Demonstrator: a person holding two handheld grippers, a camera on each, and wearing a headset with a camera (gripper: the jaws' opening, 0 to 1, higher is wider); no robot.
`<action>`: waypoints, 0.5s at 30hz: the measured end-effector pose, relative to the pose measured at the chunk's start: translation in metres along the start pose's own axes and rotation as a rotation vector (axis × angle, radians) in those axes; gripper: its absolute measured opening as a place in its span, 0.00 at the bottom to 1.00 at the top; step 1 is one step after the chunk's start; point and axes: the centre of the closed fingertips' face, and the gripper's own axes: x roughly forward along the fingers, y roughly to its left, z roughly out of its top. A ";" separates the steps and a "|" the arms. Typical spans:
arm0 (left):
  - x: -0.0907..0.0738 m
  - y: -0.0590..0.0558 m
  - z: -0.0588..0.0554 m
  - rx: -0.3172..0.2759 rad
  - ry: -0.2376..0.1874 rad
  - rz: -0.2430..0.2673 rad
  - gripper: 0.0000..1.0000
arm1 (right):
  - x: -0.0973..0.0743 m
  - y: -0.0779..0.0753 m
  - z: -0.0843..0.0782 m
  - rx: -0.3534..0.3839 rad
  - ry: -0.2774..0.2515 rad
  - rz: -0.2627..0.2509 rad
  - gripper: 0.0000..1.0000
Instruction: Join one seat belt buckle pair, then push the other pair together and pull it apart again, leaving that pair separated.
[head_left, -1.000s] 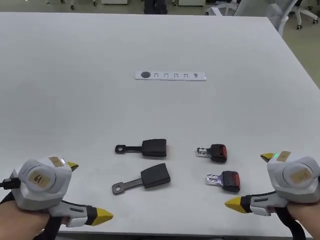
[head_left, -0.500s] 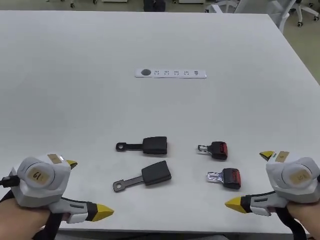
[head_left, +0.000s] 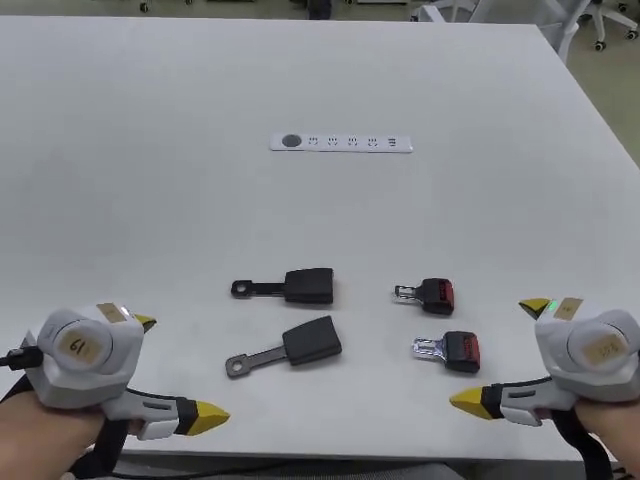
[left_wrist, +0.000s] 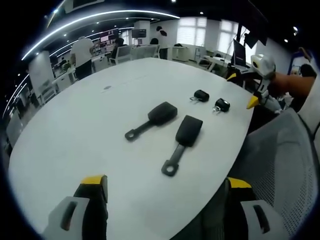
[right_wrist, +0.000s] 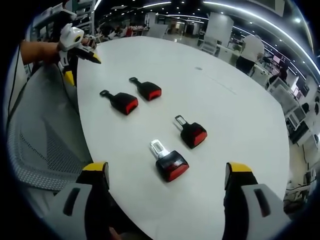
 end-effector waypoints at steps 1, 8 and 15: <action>0.000 0.001 0.001 -0.001 -0.003 0.005 0.98 | 0.000 0.000 0.000 -0.002 -0.001 -0.001 0.96; 0.000 -0.002 0.003 -0.012 -0.010 -0.006 0.90 | -0.003 -0.003 0.003 -0.021 -0.007 -0.013 0.90; 0.002 -0.006 0.012 0.022 -0.040 -0.010 0.81 | -0.006 -0.003 0.006 -0.003 -0.040 -0.012 0.81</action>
